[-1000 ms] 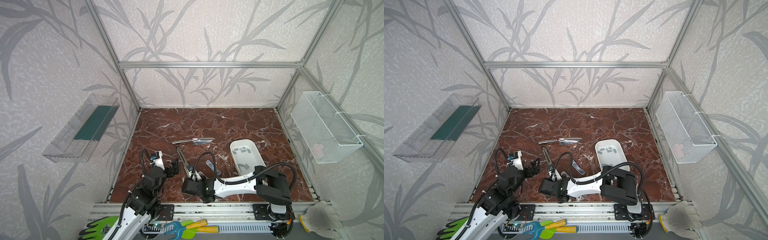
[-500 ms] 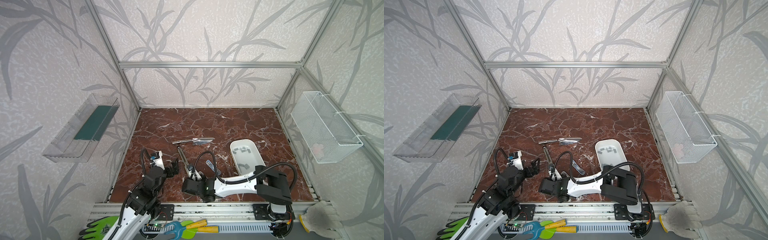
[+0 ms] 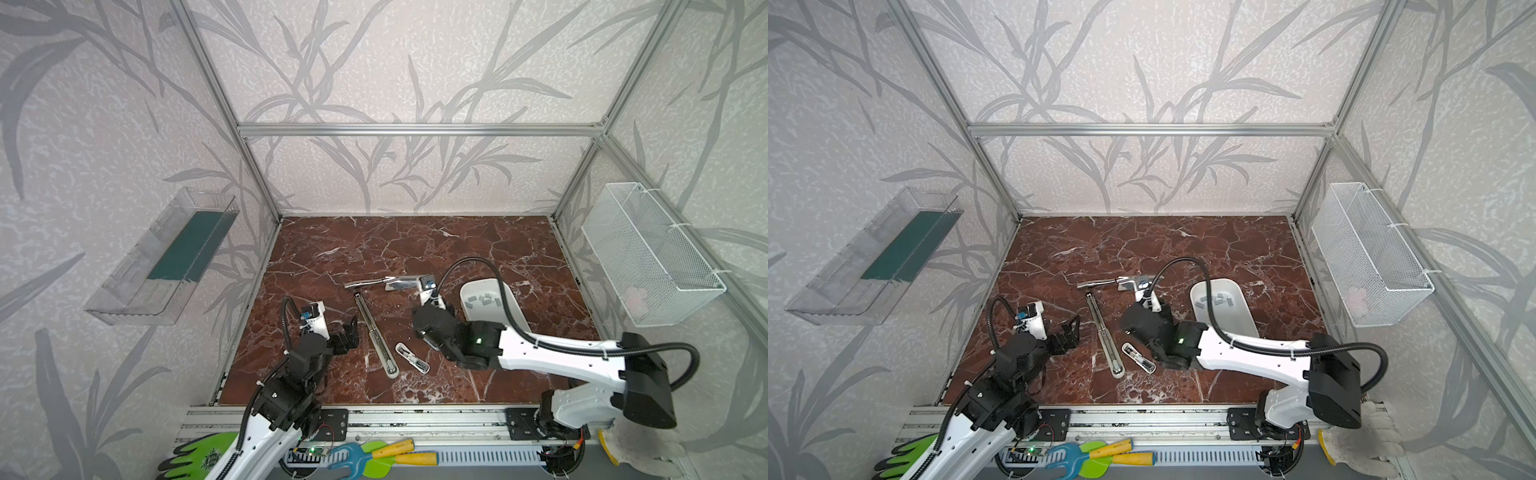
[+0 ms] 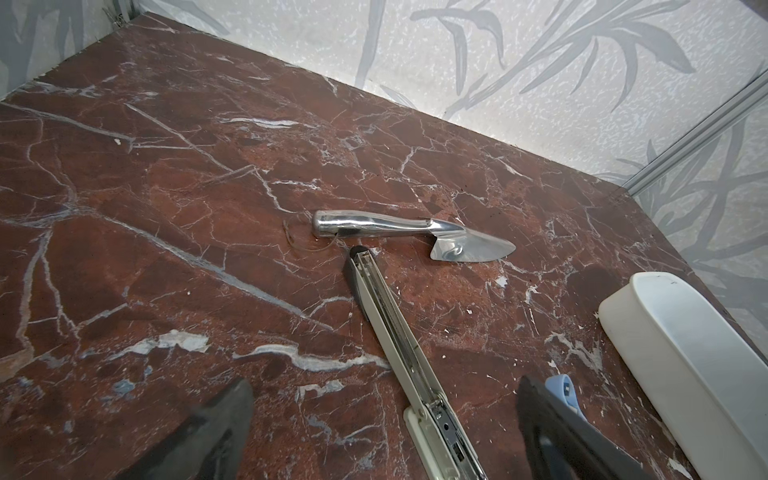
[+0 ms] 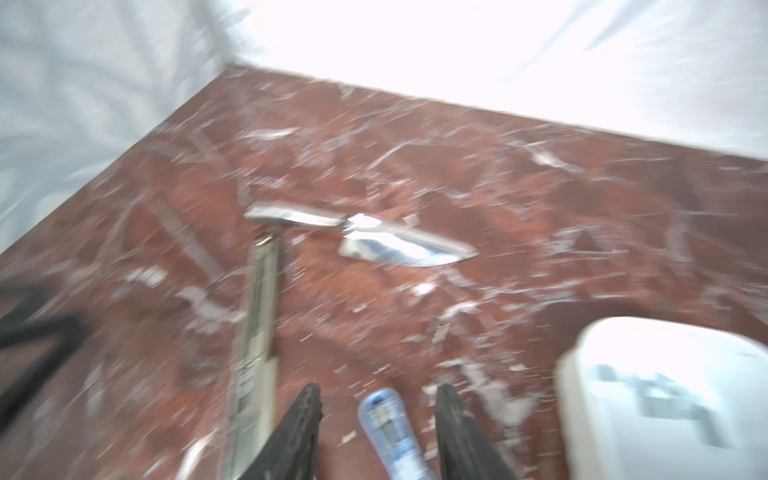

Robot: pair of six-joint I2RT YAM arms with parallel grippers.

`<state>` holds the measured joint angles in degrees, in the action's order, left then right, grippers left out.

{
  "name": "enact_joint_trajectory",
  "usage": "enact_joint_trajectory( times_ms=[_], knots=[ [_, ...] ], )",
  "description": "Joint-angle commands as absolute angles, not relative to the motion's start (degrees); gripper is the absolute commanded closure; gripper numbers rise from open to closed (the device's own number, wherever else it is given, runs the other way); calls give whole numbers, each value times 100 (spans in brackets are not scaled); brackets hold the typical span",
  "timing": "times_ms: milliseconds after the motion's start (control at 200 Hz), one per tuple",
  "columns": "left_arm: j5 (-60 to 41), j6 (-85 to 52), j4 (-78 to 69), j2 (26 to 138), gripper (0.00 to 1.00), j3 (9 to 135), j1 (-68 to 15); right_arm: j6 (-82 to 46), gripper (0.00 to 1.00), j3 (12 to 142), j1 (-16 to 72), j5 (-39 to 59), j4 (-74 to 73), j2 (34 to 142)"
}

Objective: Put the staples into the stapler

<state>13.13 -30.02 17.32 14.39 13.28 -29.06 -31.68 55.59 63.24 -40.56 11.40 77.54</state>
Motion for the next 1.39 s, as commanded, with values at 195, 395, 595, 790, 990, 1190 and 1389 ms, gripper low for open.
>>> enact_joint_trajectory(
  times_ms=[195,395,595,790,990,1190,1389],
  knots=[
    [1239,-3014,1538,1524,1,1266,-2891,-3610,63,4221,4223,-3822,1610,6591],
    [1214,-3005,1482,1553,1,1249,-2884,-3759,63,3784,3162,-2894,1336,6733],
    [1218,-2997,1475,1573,1,1261,-2887,-3710,61,3788,2672,-2499,1062,7179],
    [1211,-2989,1468,1580,1,1255,-2884,-3726,63,3935,2481,-2152,805,7815],
    [1230,-2994,1477,1570,1,1253,-2888,-3704,66,4151,2373,-1947,703,8415],
    [1222,-2996,1477,1567,1,1264,-2888,-3706,67,4243,2308,-2021,664,8646],
    [1223,-2993,1477,1573,1,1260,-2887,-3712,66,4302,2250,-1969,571,8851]
  ],
)
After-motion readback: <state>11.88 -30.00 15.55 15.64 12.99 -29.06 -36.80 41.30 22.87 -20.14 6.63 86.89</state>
